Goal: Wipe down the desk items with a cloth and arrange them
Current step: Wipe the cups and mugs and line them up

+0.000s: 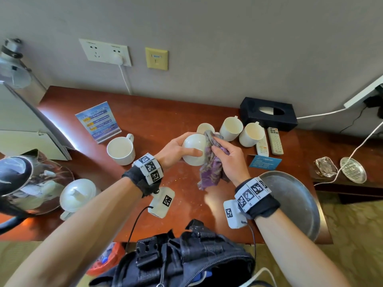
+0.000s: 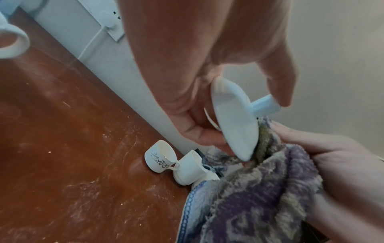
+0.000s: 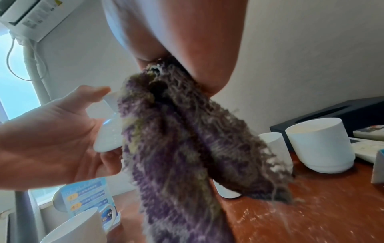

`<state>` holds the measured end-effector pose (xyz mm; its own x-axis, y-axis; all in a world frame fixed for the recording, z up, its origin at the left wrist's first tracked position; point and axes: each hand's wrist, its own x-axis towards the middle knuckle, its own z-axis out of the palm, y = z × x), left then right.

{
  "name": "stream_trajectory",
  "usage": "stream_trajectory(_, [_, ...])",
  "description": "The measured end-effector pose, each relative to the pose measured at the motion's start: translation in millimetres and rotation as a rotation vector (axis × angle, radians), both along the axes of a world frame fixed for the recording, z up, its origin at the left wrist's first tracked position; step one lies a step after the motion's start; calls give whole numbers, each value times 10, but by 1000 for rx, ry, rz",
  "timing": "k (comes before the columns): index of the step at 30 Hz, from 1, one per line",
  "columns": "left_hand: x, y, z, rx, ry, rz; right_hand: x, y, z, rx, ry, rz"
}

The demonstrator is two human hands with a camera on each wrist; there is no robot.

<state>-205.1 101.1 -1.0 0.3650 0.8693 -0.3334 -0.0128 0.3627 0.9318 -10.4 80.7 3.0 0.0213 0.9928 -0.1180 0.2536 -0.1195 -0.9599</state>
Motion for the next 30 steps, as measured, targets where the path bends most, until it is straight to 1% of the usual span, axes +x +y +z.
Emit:
stream_trajectory(3, [11,-4,3,-23,1,-35,-48,27,46,22,-8,8])
stream_trajectory(6, [13,19,31,-37,12,-63,-72,77,99,51,-98,66])
stream_trajectory(8, [4,47,47,-36,20,-47,-73,101,91,45,-105,74])
stream_trajectory(13, [-14,135,49,-119,-70,135,-31,61,-41,-12,-29,-5])
stream_trajectory(16, [-59,171,36,-174,-99,177,-67,52,-86,-34,1,-40])
stream_trajectory(22, [-32,220,60,-237,-108,188,-220,153,-1,-3,71,-64])
stream_trajectory(24, [-17,217,58,-248,-107,193,-240,201,30,-8,135,-104])
stream_trajectory(26, [-32,218,44,-251,-101,184,-241,252,22,-54,231,-161])
stream_trajectory(28, [-66,224,32,-221,-39,154,-238,302,-7,-116,305,-189])
stream_trajectory(30, [-92,229,39,-162,65,118,-231,356,-44,-164,343,-203])
